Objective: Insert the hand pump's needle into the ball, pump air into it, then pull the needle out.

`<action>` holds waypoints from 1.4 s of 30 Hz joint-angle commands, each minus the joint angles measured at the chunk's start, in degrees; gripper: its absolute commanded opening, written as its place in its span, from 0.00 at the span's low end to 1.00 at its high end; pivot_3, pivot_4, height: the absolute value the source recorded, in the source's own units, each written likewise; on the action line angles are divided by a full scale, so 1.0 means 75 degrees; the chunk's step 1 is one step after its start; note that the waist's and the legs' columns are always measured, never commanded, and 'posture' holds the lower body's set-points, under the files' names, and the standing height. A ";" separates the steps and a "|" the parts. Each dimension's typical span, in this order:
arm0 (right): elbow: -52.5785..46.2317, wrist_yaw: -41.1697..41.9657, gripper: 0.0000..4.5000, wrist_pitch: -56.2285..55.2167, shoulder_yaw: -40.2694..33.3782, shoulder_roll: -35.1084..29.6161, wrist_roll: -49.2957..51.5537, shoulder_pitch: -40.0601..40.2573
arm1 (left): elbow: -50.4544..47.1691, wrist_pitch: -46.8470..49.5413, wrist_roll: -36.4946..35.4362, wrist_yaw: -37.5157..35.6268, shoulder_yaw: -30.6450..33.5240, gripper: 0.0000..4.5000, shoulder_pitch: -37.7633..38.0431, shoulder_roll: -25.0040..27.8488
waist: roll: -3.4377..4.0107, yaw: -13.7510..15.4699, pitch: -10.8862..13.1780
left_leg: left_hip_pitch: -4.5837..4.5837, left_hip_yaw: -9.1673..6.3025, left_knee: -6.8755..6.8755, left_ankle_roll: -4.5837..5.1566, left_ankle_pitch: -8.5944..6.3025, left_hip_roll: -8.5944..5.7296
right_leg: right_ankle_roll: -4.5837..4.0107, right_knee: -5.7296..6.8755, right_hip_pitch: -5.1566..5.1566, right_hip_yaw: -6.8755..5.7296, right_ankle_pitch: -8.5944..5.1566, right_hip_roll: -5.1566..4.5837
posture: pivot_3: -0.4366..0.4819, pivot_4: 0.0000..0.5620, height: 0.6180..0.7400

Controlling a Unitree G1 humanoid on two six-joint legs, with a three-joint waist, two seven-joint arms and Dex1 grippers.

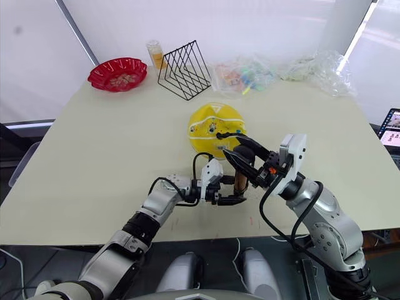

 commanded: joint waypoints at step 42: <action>-0.0263 0.0042 0.45 -0.0100 -0.0216 -0.0123 -0.0119 0.0284 | 0.0876 -0.1331 0.0955 0.0076 -0.0079 0.25 -0.0086 -0.0315 | -0.0001 0.0015 -0.0001 | 0.0001 0.0000 0.0002 0.0000 0.0000 -0.0001 | -0.0010 0.0005 0.0001 0.0000 0.0008 0.0000 | 0.48 0.27 0.96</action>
